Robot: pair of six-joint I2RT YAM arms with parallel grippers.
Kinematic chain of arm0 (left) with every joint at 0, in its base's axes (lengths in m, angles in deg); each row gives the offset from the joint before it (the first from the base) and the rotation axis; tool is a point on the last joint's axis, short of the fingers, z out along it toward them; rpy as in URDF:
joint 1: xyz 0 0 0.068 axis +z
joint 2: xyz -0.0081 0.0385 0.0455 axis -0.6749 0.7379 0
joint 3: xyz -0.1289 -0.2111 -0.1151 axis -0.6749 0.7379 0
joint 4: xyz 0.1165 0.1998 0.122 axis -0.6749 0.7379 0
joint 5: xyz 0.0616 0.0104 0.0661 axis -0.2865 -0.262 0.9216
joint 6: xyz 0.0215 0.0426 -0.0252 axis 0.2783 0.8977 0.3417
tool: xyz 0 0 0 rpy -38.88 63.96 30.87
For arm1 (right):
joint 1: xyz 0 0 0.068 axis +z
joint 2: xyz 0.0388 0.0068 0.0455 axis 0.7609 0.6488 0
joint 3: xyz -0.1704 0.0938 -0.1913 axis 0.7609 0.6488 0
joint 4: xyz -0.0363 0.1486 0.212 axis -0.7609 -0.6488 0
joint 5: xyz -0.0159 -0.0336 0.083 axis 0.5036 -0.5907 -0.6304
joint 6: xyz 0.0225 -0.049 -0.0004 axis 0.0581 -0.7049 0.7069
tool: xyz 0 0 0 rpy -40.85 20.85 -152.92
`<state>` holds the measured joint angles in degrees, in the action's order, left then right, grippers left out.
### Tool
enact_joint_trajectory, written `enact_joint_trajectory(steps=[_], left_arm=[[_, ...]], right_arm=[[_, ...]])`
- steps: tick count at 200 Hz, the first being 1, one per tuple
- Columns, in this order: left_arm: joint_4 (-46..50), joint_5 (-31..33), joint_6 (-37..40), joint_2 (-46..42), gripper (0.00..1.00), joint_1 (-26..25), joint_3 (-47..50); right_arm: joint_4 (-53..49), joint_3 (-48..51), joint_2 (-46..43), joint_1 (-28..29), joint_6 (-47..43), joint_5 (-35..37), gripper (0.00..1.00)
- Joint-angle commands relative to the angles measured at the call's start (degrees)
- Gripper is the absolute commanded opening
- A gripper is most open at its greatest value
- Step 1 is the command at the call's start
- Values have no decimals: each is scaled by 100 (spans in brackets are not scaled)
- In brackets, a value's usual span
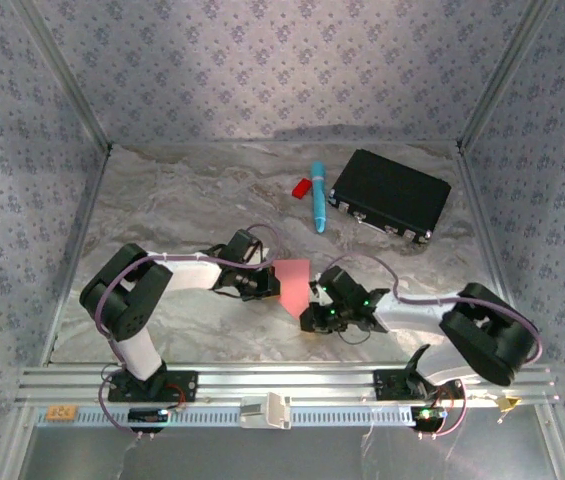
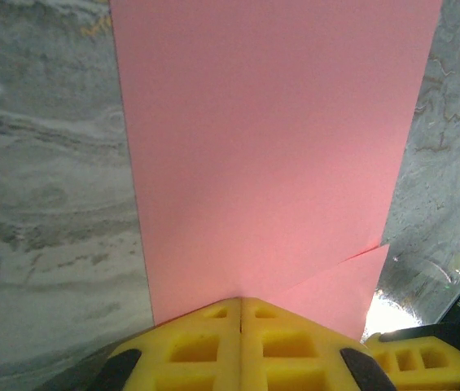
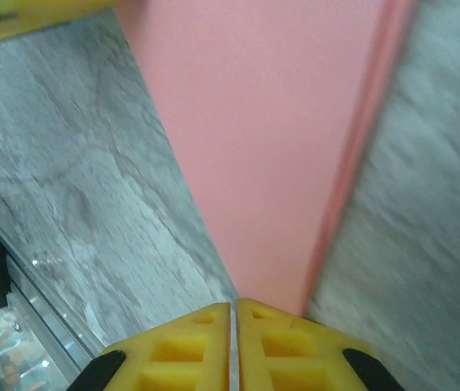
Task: Fold a paper plane with a square sheet of paper (pick it up from the middle)
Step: Third fold the triangle at the center of the table, then fourth fold the wing at the center of the table.
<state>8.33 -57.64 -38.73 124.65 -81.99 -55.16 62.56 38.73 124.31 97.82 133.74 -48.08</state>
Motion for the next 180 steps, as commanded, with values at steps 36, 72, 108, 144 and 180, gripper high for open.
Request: enact_joint_trajectory(steps=[36,72,108,144,180], left_arm=[[-35,649,-705,-148,0,-147,470],[12,1098,-989,-821,8,-346,598],[343,1354,-652,-1366,31,-298,434],[339,1084,-467,-1533,40,25,534],[1,685,-521,-1568,44,285,750]], right_arm=[[-937,136,-1574,-277,363,1027,21],[-1147,-140,-1542,-476,327,1651,35],[-249,-337,-884,-493,248,1158,49],[-126,-757,-142,-578,-12,857,44],[-47,-981,322,-685,-169,602,36]])
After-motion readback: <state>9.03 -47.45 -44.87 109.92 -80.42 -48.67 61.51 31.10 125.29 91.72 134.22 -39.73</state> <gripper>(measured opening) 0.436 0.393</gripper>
